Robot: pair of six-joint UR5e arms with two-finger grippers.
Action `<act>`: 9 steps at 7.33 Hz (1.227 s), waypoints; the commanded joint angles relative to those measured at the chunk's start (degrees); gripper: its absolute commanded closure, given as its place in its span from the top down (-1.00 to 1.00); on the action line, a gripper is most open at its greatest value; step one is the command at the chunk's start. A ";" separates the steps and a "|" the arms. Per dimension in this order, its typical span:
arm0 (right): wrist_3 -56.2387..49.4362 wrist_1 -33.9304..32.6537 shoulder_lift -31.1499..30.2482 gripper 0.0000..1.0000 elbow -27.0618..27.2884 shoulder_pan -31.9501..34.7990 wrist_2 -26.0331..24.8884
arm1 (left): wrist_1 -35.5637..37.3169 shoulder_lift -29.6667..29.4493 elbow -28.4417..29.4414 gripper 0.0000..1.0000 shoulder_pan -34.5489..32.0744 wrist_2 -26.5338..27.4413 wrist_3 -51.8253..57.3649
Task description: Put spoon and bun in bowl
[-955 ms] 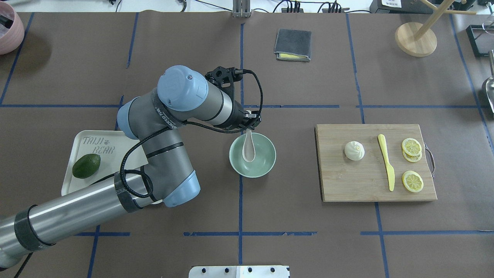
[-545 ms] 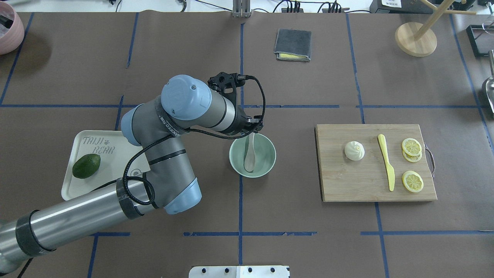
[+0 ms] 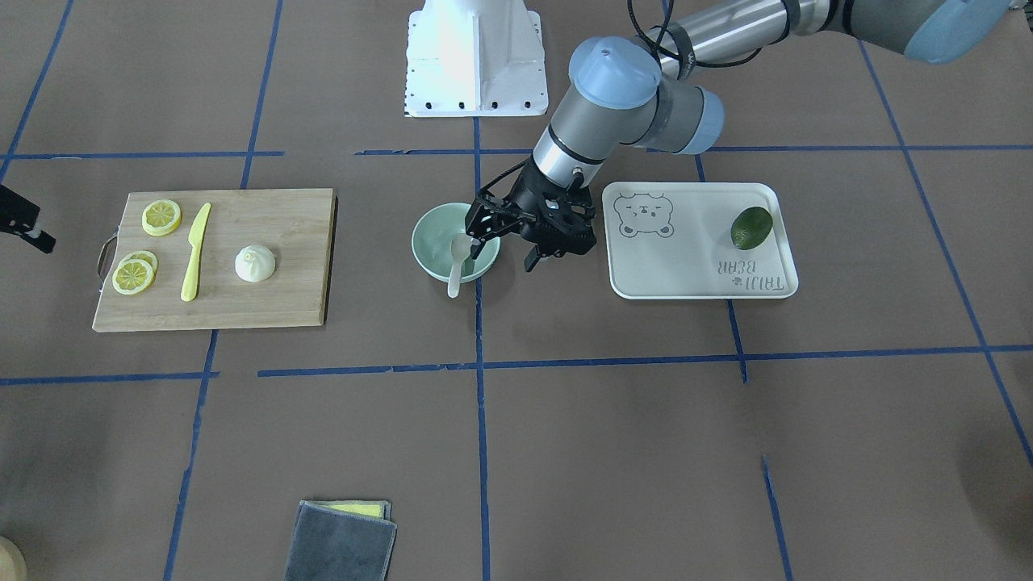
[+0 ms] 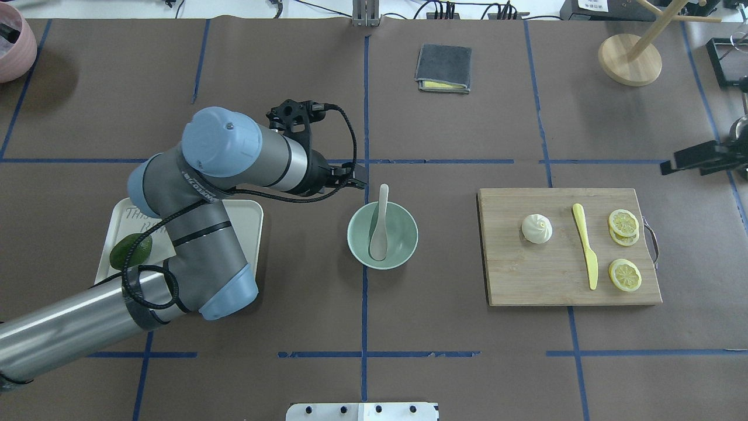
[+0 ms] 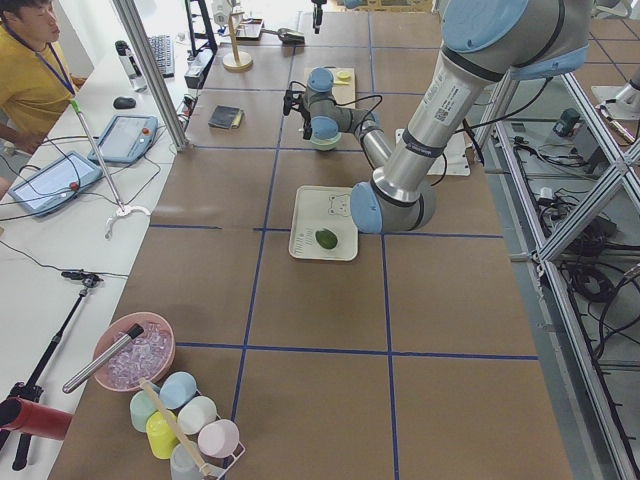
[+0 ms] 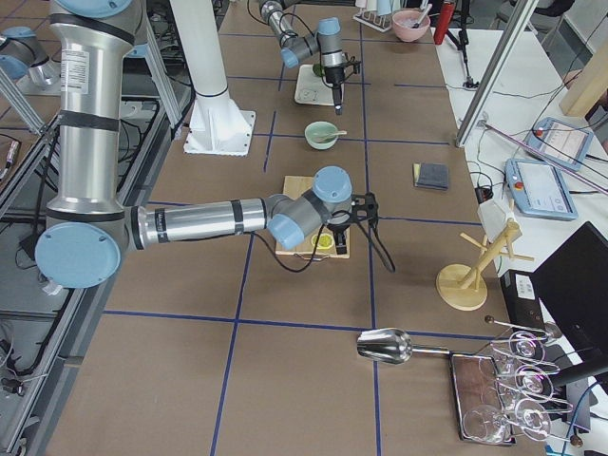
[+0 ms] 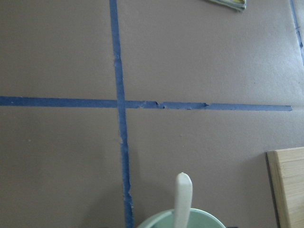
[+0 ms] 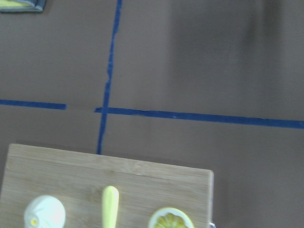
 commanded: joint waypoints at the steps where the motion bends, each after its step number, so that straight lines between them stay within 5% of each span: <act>1: 16.59 -0.51 6.15 1.00 3.26 -15.67 -14.58 | 1.53 5.20 -3.84 0.70 -2.58 -0.07 4.54; 3: 22.81 -14.24 14.14 0.99 3.44 -24.94 -25.69 | 2.15 8.56 -7.37 0.66 -4.17 -0.16 5.27; 4: 22.47 -16.06 13.57 0.99 3.35 -27.76 -28.77 | 2.24 8.56 -7.38 0.66 -4.08 0.01 5.28; 9: 21.94 -18.72 11.45 0.70 3.44 -30.17 -29.68 | 2.15 8.48 -7.47 0.67 -4.17 0.10 5.19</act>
